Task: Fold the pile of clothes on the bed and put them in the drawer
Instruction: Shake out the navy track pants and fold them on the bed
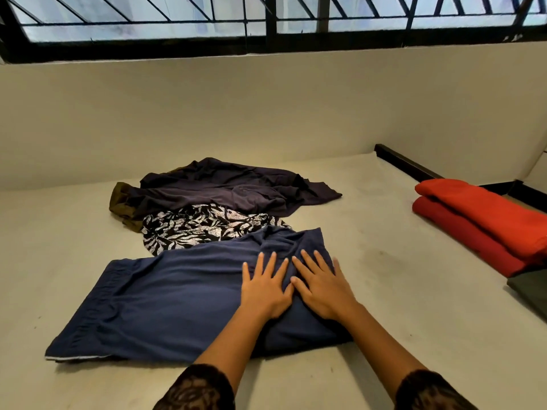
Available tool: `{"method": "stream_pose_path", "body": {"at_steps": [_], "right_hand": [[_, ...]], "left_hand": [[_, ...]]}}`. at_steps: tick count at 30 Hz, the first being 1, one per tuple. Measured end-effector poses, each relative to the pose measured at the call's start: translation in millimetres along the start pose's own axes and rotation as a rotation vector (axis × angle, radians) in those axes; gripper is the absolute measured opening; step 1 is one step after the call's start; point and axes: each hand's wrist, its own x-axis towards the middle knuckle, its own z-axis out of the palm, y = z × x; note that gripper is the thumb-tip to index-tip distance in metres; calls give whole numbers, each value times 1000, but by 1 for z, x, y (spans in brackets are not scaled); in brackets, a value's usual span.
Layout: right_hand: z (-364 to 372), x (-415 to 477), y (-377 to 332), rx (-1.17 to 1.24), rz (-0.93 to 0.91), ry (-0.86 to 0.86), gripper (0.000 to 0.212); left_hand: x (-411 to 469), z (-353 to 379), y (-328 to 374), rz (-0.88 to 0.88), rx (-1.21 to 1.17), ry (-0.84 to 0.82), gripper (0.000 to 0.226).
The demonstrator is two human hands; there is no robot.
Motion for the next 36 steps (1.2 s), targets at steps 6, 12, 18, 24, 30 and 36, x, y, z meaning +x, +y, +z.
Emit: {"method": "stream_pose_path", "body": {"at_steps": [6,12,18,24,30,36], "right_hand": [[15,12,28,16,317,36,80],[16,-11,21,6,309,71,77],[21,-54,21,85,348,148,89],[-2,-73,11,499,462,303,36],[-41,-66,-2,1404,686,227,13],[-70,-38,-47,1436,516,255,38]], "left_hand": [[12,18,-17,-176,-51,95,85],[-9,18,-20,-39,-104,80,93],[-67,27,-18,22,-83,138,92],[-115,34,-21,-31,-61,174,78],[-144,36,-34,7,-31,143,73],[-147,29,-68,77,-4,297,65]]}}
